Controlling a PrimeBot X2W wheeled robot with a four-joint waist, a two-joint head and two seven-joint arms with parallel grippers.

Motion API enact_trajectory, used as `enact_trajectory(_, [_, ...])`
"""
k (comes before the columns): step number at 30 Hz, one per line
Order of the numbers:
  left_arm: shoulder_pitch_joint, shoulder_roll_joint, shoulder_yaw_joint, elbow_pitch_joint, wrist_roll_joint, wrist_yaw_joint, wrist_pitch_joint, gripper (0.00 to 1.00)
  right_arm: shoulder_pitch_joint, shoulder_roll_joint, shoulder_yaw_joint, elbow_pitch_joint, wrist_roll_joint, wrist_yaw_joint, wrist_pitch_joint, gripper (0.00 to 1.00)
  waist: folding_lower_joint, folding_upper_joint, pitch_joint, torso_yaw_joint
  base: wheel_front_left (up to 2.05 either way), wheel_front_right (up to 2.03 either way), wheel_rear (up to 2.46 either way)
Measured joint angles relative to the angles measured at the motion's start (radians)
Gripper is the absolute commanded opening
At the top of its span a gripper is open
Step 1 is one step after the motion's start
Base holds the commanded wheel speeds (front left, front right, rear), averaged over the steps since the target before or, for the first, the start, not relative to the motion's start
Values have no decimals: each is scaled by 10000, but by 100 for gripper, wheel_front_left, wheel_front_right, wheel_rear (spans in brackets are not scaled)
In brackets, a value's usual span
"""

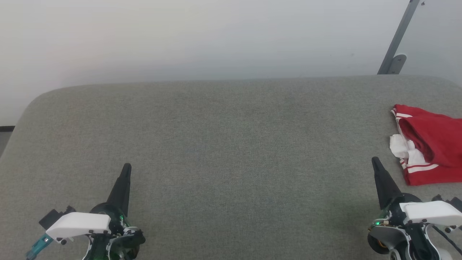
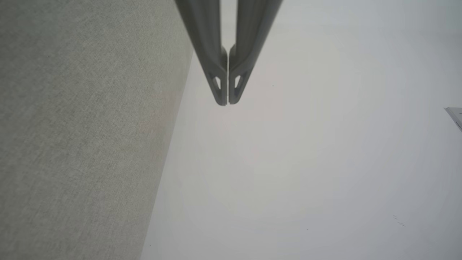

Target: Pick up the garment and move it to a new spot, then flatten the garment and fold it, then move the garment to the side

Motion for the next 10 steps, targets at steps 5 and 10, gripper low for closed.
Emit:
enact_trajectory(5, [0,0,2,-2,0,-2,0,0,0,0,-2,0,0,0,0,0,0,0,0,0,0,0,0])
enact_trajectory(10, [0,0,-2,-2,0,0,0,0,0,0,0,0,0,0,0,0,0,0,0,0,0,0,0])
